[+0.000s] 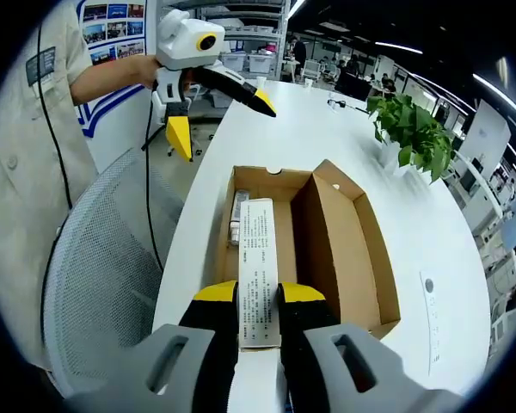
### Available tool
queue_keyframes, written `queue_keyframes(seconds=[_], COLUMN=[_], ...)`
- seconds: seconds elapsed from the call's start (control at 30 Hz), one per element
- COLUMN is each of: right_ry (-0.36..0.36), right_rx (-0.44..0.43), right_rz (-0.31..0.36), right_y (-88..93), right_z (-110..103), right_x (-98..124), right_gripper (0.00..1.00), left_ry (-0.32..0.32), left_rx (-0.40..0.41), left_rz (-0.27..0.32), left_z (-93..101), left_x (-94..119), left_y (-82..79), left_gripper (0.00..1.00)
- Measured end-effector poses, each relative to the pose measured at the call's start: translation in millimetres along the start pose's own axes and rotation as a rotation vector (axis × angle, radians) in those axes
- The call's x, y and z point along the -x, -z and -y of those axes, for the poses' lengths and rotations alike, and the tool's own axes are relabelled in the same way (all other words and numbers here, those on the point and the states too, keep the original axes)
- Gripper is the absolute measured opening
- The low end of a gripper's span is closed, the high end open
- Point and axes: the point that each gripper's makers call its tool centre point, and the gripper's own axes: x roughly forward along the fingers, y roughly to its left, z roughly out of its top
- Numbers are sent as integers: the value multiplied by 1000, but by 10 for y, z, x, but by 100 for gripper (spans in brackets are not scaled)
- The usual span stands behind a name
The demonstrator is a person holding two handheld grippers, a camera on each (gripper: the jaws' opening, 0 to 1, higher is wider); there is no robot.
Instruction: Operate the shoe box by opening the lid, removing the specified soft item, and placing it in the target area until the item is outside and the box remains undamaged.
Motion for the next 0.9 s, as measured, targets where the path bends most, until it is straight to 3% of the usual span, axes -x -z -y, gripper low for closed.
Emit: queue_keyframes(seconds=[0.9], right_ry=[64], right_rx=[-40], right_rz=[-1], right_y=[325], right_z=[351], right_x=[514], right_gripper=[14], left_ry=[6], left_rx=[-15], left_rz=[-21], left_z=[11], left_x=[-17], left_y=[29], left_gripper=[100])
